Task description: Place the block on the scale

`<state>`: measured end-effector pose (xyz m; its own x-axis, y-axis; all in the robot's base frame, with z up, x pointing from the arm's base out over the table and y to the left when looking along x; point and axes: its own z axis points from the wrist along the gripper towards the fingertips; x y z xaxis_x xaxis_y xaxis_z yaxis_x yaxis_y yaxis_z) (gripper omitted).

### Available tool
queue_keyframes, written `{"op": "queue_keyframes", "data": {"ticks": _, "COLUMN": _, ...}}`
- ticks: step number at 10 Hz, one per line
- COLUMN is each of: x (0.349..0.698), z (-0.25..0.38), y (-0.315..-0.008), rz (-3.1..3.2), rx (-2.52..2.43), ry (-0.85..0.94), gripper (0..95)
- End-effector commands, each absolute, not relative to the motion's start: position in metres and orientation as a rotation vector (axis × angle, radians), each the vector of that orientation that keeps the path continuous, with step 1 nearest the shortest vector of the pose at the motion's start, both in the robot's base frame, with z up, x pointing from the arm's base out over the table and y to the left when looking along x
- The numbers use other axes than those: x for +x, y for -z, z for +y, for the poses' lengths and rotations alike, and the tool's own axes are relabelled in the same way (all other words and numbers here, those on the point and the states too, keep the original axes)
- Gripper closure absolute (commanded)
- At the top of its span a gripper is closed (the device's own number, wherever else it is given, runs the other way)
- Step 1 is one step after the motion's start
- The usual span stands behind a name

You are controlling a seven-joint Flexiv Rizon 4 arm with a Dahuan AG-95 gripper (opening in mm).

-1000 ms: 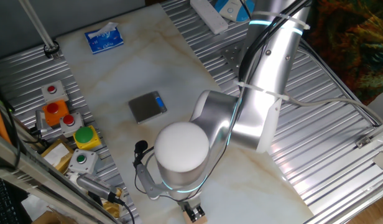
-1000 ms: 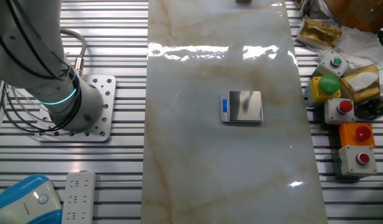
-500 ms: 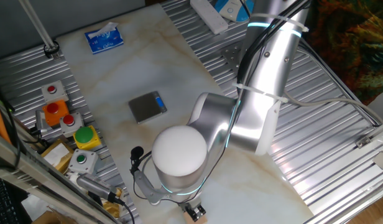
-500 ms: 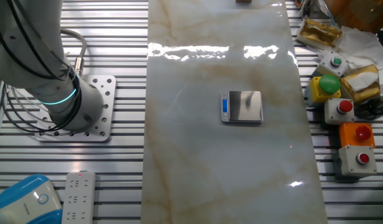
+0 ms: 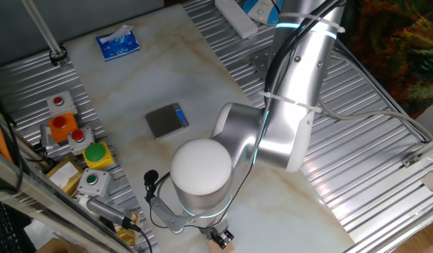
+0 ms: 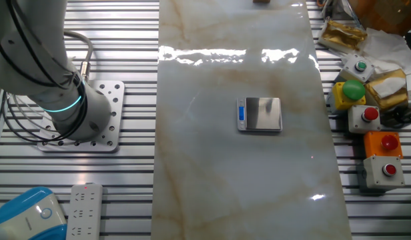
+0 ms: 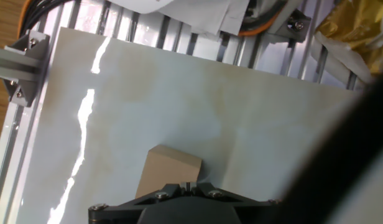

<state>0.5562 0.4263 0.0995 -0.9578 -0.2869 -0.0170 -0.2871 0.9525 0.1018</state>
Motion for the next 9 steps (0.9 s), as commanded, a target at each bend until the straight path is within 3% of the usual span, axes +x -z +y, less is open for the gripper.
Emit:
{"op": "queue_keyframes", "data": {"ticks": 1, "x": 0.555, "z": 0.426, "y": -0.099, "rz": 3.093, "rx": -0.459, "ry": -0.164, "gripper": 95.0}}
{"op": "queue_keyframes", "data": {"ticks": 9, "x": 0.538, "z": 0.430, "y": -0.094, "rz": 3.113, "rx": -0.331, "ry": -0.195, "gripper": 95.0}}
